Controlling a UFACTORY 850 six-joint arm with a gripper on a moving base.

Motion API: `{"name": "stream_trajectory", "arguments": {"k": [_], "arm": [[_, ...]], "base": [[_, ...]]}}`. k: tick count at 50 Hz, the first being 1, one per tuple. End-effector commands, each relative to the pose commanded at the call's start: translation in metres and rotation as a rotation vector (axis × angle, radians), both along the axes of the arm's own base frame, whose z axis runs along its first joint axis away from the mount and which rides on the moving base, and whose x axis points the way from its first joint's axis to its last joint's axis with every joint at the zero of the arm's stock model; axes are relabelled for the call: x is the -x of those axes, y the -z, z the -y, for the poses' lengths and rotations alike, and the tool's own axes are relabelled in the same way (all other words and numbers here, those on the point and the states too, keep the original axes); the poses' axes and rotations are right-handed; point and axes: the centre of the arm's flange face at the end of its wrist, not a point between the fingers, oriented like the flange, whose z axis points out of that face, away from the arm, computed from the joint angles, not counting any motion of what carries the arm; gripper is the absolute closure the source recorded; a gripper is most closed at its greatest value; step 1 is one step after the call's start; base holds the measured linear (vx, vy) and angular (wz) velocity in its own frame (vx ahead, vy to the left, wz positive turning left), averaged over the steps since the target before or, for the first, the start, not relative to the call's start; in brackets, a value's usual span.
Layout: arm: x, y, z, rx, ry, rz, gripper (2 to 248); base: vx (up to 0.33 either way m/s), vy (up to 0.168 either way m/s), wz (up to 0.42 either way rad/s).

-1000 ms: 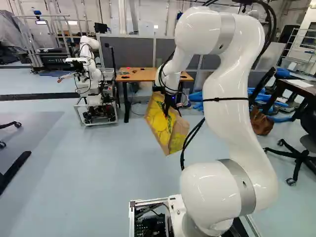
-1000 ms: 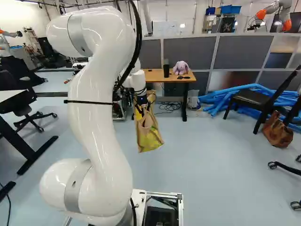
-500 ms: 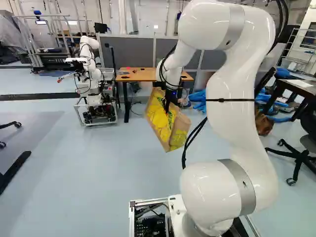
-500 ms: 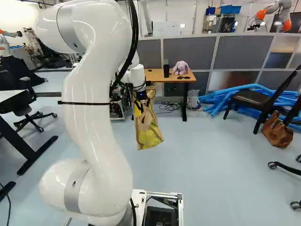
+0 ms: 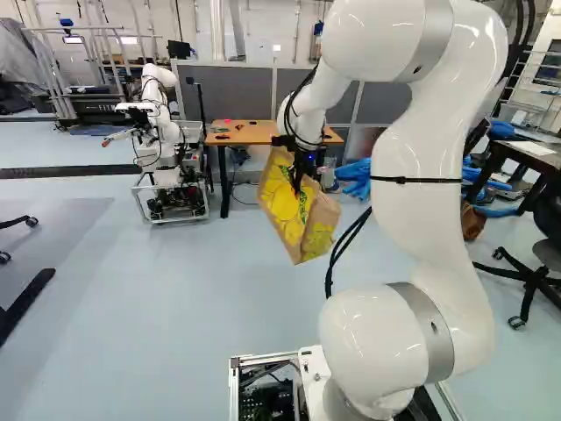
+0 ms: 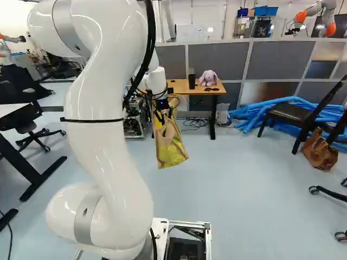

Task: Pick up the bag on the ground and place it on the table

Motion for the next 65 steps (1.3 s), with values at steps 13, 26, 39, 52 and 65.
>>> {"name": "stream_trajectory", "arguments": {"k": [13,26,39,52,65], "arm": [[-0.001,-0.019,0.0,0.0,0.0,0.015,229],[-0.003,-0.038,0.0,-0.001,-0.001,0.024,229],[-0.003,-0.056,0.0,-0.002,-0.002,0.017,229],[-0.002,-0.075,0.0,-0.002,-0.003,0.008,229],[-0.002,-0.094,0.0,-0.003,-0.003,-0.002,229]], "base": [[0.0,0.0,0.0],[0.0,0.0,0.0],[0.0,0.0,0.0],[0.0,0.0,0.0],[0.0,0.0,0.0]]}}
